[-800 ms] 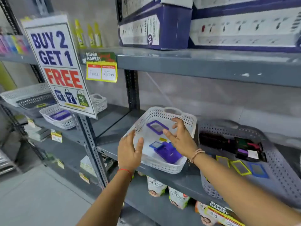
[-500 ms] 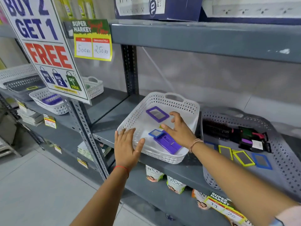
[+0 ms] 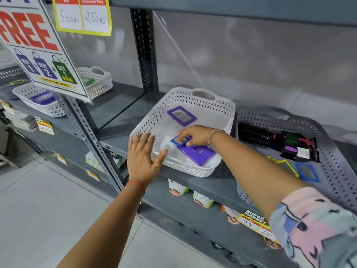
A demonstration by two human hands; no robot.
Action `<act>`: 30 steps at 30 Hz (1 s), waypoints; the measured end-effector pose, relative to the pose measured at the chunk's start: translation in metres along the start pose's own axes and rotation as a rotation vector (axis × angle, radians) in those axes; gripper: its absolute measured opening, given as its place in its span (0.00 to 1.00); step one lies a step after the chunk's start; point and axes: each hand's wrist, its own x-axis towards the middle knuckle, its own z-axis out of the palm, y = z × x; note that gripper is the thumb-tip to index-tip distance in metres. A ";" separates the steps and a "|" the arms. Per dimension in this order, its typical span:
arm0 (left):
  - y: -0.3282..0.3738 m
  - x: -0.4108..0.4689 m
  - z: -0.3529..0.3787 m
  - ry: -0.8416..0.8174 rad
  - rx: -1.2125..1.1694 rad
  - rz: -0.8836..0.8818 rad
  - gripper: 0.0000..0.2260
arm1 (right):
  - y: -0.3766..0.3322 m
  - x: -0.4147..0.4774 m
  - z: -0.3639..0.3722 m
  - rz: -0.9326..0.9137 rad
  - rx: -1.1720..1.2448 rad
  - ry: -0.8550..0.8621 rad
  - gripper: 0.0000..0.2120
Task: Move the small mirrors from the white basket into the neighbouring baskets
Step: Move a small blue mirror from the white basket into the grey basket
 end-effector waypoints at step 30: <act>0.030 -0.003 0.003 -0.006 -0.034 0.007 0.35 | 0.036 -0.136 -0.001 0.051 0.212 0.622 0.22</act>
